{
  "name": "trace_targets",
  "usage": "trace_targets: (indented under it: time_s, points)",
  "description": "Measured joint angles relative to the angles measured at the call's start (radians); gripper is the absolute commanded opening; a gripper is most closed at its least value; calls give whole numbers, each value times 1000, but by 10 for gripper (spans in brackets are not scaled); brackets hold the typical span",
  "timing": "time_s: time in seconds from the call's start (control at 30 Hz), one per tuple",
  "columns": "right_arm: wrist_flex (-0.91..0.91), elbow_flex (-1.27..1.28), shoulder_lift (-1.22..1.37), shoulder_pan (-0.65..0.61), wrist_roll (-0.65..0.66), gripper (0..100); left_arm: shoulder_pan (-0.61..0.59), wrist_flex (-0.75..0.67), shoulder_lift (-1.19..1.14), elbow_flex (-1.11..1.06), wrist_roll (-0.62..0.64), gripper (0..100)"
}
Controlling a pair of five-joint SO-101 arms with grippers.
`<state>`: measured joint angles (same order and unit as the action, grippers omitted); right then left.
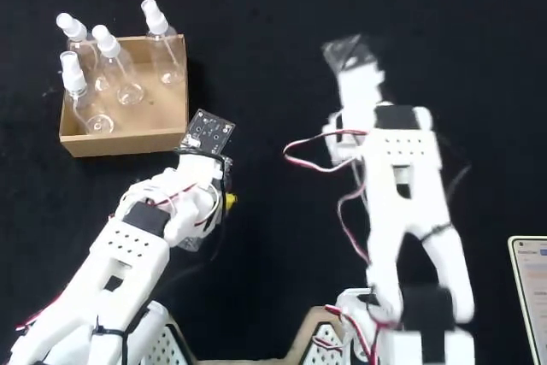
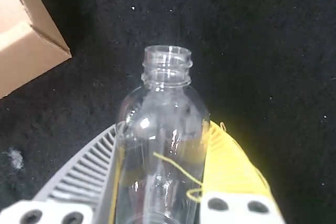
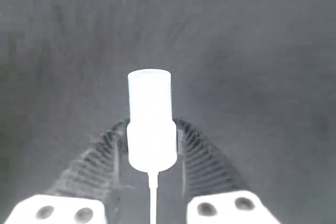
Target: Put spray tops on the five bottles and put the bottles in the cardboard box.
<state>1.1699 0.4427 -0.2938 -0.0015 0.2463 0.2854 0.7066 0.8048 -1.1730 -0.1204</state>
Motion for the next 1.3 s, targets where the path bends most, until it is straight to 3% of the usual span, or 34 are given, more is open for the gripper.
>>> trace_targets:
  time_s: [0.2,0.53,0.8,1.07,1.3]
  points:
    - [115,-187,-97,-40,-261,22,0,0,143,-71,64,37]
    - [153,-442,-97,-342,-290,22,0,44,520,-181,66,37]
    - [6,-578,-97,-482,-295,22,-5,69,683,-232,66,37]
    - [-149,-582,-97,-560,-497,22,-147,69,888,-299,75,37]
    - [-284,-582,-97,-566,-531,22,-173,69,1008,-356,75,37]
